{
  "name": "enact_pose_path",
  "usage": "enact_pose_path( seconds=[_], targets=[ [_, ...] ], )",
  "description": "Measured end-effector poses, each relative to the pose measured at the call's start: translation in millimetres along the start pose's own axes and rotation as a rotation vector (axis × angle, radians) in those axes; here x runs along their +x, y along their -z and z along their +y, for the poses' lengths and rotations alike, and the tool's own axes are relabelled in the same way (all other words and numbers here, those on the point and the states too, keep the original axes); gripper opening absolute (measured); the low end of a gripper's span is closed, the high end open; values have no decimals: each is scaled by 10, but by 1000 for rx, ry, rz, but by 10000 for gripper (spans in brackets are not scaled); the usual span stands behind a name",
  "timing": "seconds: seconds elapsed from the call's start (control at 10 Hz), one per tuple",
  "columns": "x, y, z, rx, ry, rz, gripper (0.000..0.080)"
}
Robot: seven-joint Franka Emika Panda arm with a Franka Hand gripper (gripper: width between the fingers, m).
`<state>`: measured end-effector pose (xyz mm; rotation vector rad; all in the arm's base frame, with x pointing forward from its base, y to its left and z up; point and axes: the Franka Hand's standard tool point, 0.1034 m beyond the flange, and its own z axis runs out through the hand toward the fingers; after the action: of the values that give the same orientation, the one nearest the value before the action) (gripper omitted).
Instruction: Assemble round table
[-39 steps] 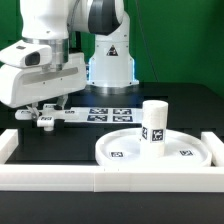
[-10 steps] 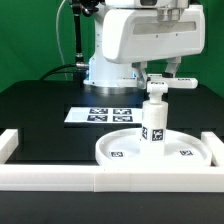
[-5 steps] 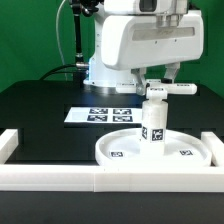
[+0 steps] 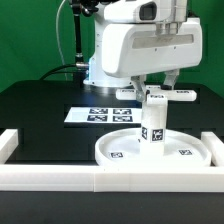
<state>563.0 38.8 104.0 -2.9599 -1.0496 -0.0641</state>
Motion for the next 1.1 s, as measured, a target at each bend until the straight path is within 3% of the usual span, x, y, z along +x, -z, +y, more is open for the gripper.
enact_pose_path(
  seconds=[0.9,1.1],
  targets=[
    [-7,3,7,2,-32,0,445],
    [1,-1,-11,12,-279,5,445]
  ],
)
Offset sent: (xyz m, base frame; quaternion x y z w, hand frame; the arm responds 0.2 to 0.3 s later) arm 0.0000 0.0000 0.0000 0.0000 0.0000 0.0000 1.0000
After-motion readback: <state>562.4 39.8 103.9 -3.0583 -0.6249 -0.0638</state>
